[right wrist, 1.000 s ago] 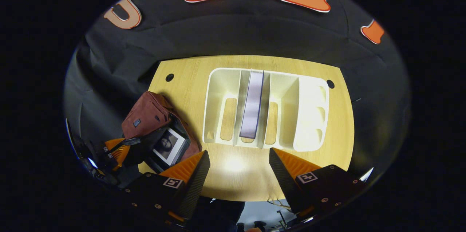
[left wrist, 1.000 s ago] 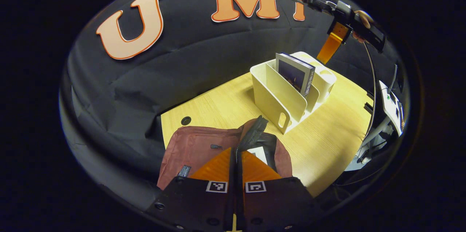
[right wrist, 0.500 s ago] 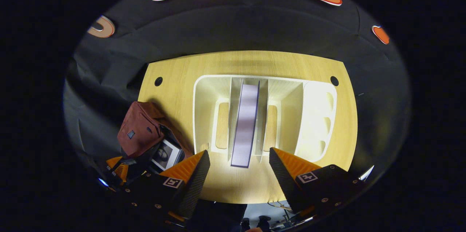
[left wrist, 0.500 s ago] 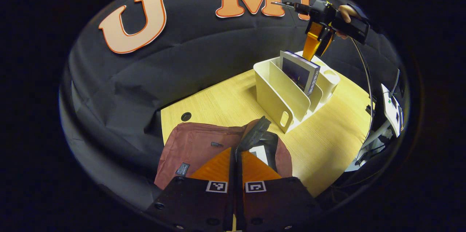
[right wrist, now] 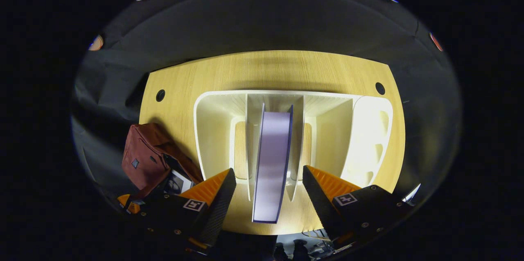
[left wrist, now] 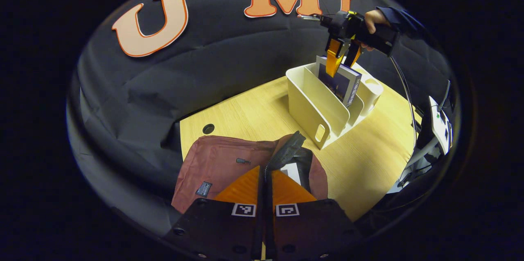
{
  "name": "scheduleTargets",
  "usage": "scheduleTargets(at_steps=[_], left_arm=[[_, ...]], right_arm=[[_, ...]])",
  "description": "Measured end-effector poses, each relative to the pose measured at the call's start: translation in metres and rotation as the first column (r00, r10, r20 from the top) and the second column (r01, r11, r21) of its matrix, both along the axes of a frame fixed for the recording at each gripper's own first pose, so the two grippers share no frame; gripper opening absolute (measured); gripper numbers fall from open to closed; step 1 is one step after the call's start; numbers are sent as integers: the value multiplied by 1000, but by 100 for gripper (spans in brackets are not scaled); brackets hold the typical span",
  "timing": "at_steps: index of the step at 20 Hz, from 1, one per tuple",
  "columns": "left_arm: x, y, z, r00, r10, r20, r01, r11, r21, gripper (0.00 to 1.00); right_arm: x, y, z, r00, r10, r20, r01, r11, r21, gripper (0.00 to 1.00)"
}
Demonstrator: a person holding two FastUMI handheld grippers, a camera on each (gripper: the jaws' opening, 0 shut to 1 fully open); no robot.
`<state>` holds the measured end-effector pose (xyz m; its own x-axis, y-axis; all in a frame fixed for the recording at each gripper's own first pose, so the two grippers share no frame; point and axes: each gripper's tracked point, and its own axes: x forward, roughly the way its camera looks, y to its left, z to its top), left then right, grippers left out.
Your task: Open the schoolbag, grab two books from the bookshelf and put them into the schoolbag.
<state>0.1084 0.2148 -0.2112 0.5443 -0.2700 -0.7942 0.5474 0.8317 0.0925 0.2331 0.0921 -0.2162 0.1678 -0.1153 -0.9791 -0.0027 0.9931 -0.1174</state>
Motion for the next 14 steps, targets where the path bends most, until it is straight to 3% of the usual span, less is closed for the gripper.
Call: scheduleTargets(at_steps=[2, 6, 8, 10, 13, 14], left_arm=[[-1, 2, -2, 1000, -1, -5, 1, 1000, -2, 4], [0, 3, 0, 1000, -8, 3, 8, 1000, 1, 4], [-4, 4, 1, 1000, -4, 5, 4, 1000, -1, 4], [-5, 4, 1, 1000, 0, 7, 0, 1000, -5, 4], [-6, 4, 1, 1000, 2, 8, -2, 1000, -12, 4], [-6, 5, 2, 1000, 3, 10, -3, 1000, -14, 10]], right_arm=[[4, 2, -3, 1000, -16, 1, 16, 1000, -4, 94], [3, 2, -12, 1000, -24, -12, 23, 999, -31, 74], [5, 1, -13, 999, -34, -10, 33, 998, -47, 48], [3, 3, -14, 999, -42, -20, 41, 998, -46, 40], [1, 0, -12, 997, -63, -34, 62, 997, -55, 36], [-2, -1, -12, 997, -64, -38, 62, 996, -61, 36]])
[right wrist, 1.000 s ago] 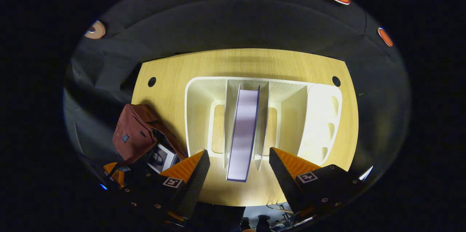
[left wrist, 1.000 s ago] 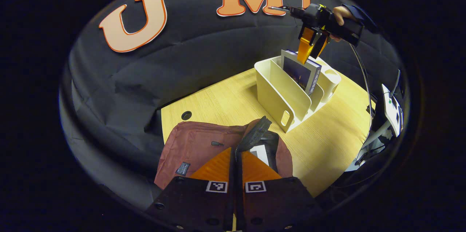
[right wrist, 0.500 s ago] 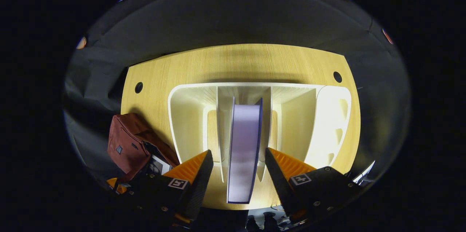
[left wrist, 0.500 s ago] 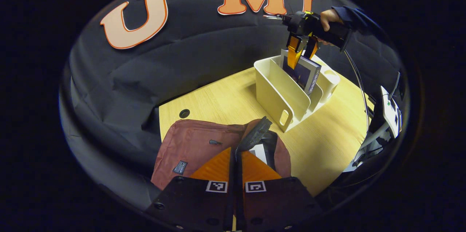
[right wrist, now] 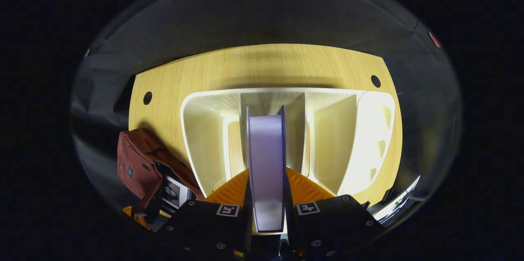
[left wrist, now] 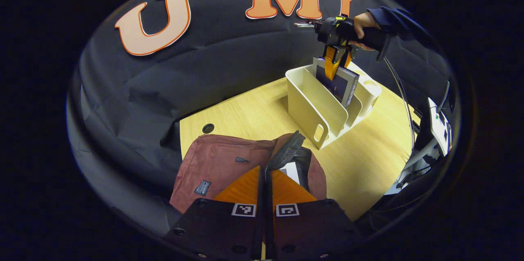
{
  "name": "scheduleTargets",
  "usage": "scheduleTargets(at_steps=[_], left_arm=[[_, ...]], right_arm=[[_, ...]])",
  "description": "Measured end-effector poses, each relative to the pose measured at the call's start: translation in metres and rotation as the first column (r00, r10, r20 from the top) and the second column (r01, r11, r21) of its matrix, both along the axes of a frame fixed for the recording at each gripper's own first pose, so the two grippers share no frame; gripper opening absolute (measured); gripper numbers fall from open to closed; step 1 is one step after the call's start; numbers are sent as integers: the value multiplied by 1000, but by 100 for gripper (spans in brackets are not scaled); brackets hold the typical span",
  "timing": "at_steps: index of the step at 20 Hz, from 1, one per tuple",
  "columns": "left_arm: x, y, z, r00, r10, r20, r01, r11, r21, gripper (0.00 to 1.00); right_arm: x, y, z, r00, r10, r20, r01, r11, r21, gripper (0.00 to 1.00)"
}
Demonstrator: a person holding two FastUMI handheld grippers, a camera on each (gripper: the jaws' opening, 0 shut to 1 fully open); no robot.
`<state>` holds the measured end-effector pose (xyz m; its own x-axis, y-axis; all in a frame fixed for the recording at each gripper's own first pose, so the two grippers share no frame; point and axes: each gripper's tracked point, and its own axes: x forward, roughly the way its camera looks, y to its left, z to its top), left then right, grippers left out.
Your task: Open the schoolbag, grab two books from the bookshelf and put them into the schoolbag.
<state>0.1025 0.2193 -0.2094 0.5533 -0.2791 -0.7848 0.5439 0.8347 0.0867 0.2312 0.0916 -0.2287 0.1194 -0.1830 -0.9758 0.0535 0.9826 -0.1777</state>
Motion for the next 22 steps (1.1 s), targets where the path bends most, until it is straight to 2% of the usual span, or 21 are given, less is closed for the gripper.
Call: scheduleTargets(at_steps=[1, 7, 22], left_arm=[[0, 1, 0, 1000, 1, 0, -1, 1000, -3, 4], [-1, -2, -3, 1000, -7, -1, 7, 1000, -11, 4], [0, 1, -6, 1000, -12, -2, 12, 1000, -28, 4]], right_arm=[[-2, -1, 3, 1000, 0, -3, 0, 1000, -1, 34], [-16, 8, 39, 1000, -13, 28, 11, 998, 55, 32], [-73, 5, 159, 990, -17, 140, 3, 995, 100, 32]])
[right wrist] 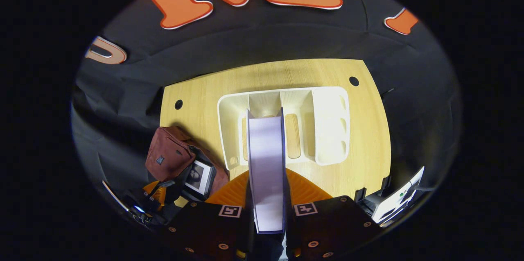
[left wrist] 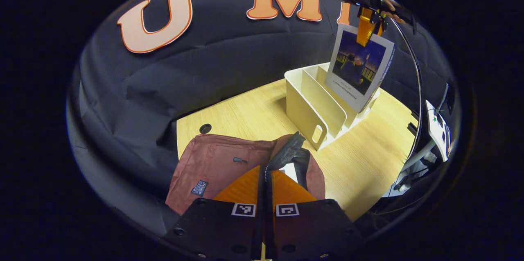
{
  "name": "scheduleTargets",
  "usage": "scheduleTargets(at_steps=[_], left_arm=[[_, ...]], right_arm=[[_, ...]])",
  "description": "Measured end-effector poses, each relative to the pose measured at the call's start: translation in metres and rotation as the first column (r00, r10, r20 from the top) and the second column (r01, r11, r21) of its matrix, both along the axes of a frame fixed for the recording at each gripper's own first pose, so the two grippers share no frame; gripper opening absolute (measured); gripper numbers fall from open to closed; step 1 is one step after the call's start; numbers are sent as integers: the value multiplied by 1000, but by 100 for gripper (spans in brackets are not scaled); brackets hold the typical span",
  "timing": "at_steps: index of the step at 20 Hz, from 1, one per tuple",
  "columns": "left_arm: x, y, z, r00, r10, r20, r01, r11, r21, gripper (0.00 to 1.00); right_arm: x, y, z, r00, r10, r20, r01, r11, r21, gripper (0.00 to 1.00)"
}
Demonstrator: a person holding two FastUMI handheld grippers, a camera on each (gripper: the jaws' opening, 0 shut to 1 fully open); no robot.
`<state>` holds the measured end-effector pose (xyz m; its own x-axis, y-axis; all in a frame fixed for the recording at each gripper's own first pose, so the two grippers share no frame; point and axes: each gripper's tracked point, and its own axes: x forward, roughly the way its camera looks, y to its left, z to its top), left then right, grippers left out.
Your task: Open the schoolbag, grab two books from the bookshelf and put them into the schoolbag.
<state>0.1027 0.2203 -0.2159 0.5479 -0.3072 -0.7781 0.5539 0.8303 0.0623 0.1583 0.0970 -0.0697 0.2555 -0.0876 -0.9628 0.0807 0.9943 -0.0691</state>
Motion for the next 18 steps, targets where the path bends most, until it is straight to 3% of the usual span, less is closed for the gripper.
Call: scheduleTargets(at_steps=[10, 18], left_arm=[[2, -1, 2, 1000, -15, 14, 15, 1000, 22, 4], [12, 6, 22, 999, -18, 44, 15, 999, 51, 4]], right_arm=[[-59, 36, 9, 997, 46, 61, -54, 989, 135, 32], [-94, 73, -13, 996, 29, 90, -56, 946, 320, 30]])
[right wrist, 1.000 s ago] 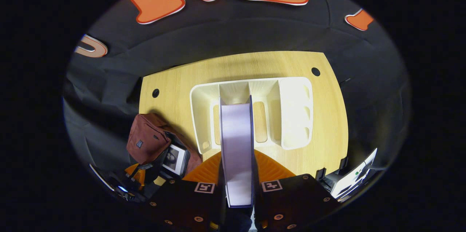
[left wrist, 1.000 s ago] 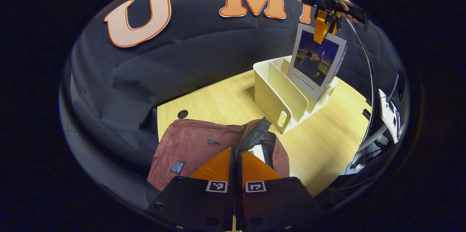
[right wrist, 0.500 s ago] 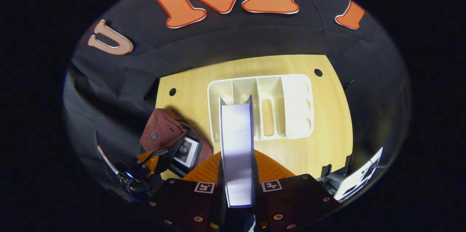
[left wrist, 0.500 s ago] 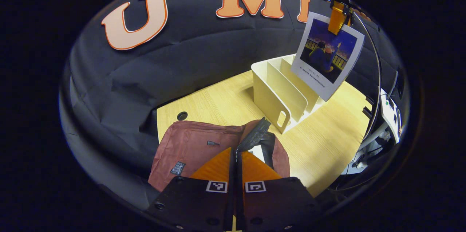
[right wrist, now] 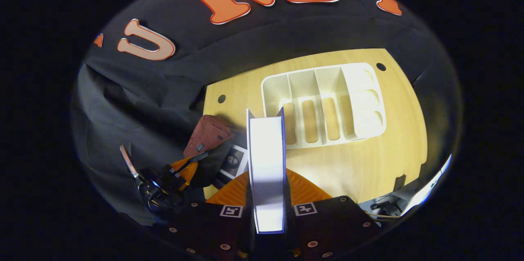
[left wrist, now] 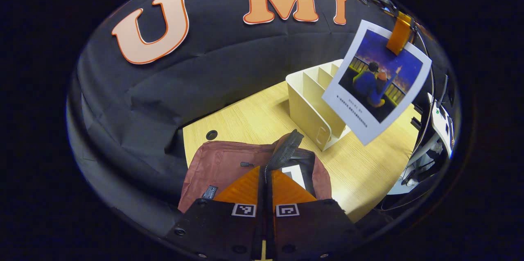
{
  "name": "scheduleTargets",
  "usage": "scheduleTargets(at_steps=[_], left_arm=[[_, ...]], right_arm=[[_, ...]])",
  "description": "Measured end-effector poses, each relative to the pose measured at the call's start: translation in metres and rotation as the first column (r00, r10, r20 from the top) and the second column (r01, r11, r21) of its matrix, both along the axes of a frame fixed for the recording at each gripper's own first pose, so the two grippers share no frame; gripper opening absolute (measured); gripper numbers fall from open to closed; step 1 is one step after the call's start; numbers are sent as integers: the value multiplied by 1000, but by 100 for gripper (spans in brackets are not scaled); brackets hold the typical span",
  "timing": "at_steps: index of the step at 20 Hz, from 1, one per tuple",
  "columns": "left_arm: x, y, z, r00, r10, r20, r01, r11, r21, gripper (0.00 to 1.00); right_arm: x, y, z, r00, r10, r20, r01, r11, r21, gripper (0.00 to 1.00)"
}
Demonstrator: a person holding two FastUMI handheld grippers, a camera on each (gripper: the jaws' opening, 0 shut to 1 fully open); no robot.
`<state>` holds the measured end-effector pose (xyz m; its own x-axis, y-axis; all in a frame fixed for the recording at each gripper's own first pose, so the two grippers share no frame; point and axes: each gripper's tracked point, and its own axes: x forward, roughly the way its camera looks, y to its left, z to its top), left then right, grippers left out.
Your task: Open the schoolbag, grab two books from the bookshelf and put them into the schoolbag.
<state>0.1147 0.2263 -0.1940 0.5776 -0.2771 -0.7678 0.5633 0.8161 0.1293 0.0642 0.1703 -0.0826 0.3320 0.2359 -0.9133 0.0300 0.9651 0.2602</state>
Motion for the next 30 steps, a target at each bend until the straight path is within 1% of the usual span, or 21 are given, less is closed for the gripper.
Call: scheduleTargets(at_steps=[6, 8, 12, 15, 17, 20, 23, 30], left_arm=[[5, 4, 10, 1000, 4, 11, -4, 1000, 13, 4], [8, 4, 13, 1000, 3, 17, -3, 1000, 18, 4], [10, 7, 17, 1000, 12, 15, -12, 1000, 17, 4], [10, 7, 20, 1000, 13, 19, -13, 1000, 18, 4], [8, 6, 20, 1000, 13, 17, -13, 1000, 18, 4], [9, 5, 22, 1000, 11, 19, -11, 1000, 22, 4], [7, 4, 23, 1000, 11, 21, -11, 1000, 20, 4], [2, -1, 26, 1000, 11, 22, -12, 1000, 13, 4]], right_arm=[[-27, 33, -24, 1000, 13, -9, -12, 992, 129, 30], [-33, 40, -35, 1000, 4, -12, -2, 986, 168, 30], [-45, 59, -65, 999, -37, -21, 41, 967, 251, 30], [-44, 73, -97, 998, -65, -23, 69, 949, 308, 30], [-43, 81, -115, 994, -104, -37, 110, 931, 348, 30], [-39, 92, -139, 988, -142, -57, 153, 911, 384, 30], [-32, 103, -153, 984, -166, -58, 175, 894, 411, 30], [-28, 134, -187, 982, -176, -63, 185, 879, 440, 30]])
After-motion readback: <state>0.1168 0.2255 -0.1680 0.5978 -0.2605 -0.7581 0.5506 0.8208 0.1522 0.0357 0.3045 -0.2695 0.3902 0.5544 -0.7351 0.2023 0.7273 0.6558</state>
